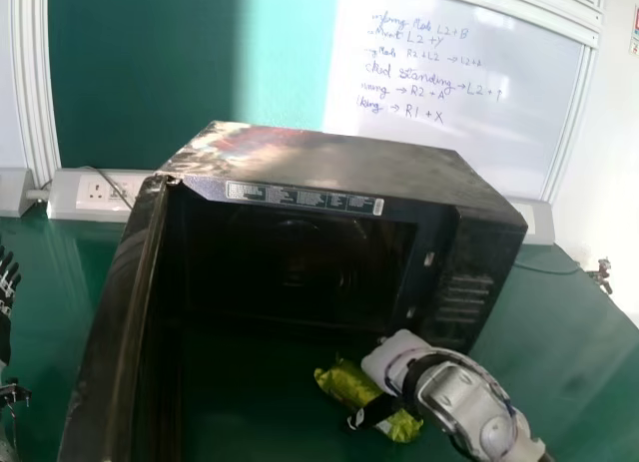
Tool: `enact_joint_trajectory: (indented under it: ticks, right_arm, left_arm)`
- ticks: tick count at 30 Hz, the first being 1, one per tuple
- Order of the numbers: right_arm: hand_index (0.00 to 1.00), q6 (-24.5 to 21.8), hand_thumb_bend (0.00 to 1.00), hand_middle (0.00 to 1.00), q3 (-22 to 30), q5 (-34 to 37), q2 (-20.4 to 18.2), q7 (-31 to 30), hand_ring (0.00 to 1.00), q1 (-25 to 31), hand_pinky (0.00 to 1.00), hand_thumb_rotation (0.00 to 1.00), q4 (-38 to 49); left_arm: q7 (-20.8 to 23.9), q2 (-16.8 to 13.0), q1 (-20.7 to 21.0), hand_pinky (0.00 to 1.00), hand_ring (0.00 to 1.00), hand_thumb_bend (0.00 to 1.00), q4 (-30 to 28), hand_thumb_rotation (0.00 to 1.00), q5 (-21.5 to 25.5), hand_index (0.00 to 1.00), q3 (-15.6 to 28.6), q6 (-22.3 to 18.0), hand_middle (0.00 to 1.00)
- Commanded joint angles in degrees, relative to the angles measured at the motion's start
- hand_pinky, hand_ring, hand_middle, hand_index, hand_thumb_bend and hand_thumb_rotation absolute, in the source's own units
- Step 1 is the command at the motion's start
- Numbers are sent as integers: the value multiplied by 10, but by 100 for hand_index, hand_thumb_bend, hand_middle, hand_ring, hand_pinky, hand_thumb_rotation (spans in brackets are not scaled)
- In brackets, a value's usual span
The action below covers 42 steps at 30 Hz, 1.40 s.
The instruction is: Put biscuit inside oven
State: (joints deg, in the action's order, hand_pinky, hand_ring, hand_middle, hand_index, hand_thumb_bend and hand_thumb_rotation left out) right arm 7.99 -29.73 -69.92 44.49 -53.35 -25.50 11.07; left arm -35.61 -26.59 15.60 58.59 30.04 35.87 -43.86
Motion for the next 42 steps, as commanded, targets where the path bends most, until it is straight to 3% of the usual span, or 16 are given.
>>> enact_joint_trajectory:
  ticks: [1, 2, 3, 4, 5, 6, 7, 8, 11, 27, 42]
  right_arm:
    - [84, 16, 100, 82, -39, -2, -4, -47, 77, 45, 67, 41, -47]
    - [84, 5, 100, 80, -34, 0, -9, -46, 74, 50, 63, 38, -46]
    - [83, -7, 94, 78, -28, 2, -14, -44, 70, 55, 57, 31, -44]
    - [78, -17, 78, 75, -21, 8, -18, -41, 67, 61, 53, 20, -41]
    - [72, -26, 71, 70, -13, 20, -22, -36, 63, 66, 50, 12, -39]
    - [68, -32, 63, 60, -6, 30, -24, -32, 51, 70, 40, 6, -37]
    - [65, -35, 60, 54, -1, 37, -25, -25, 39, 74, 29, 3, -35]
    - [56, -36, 56, 50, 3, 43, -26, -16, 30, 77, 21, 1, -33]
    - [50, -37, 53, 47, 6, 46, -26, -6, 21, 81, 12, 0, -29]
    - [49, -33, 53, 47, 9, 50, -23, 1, 23, 78, 14, 0, -21]
    - [49, -20, 53, 48, 69, 99, -11, 72, 30, 95, 21, 0, 28]
  left_arm:
    - [3, 16, -13, 79, 82, 76, 18, 68, 3, 84, 6, 0, 79]
    - [3, 16, -13, 79, 82, 77, 18, 69, 3, 84, 6, 0, 79]
    - [2, 16, -13, 79, 82, 77, 18, 69, 4, 84, 7, 0, 79]
    - [0, 16, -13, 79, 82, 76, 18, 68, 6, 84, 8, 0, 79]
    - [-3, 17, -13, 79, 82, 75, 16, 68, 8, 84, 8, 0, 79]
    - [-6, 18, -14, 79, 82, 75, 14, 68, 10, 84, 9, 0, 80]
    - [-8, 19, -14, 79, 82, 74, 13, 68, 11, 84, 10, 1, 80]
    - [-8, 19, -14, 79, 82, 75, 12, 67, 11, 84, 10, 2, 80]
    - [-8, 18, -14, 79, 83, 75, 15, 68, 9, 84, 10, 0, 80]
    - [-12, 18, -15, 78, 82, 73, 17, 69, 7, 85, 11, -2, 80]
    - [-1, 19, -14, 78, 82, 74, 15, 69, 4, 84, 10, 1, 79]
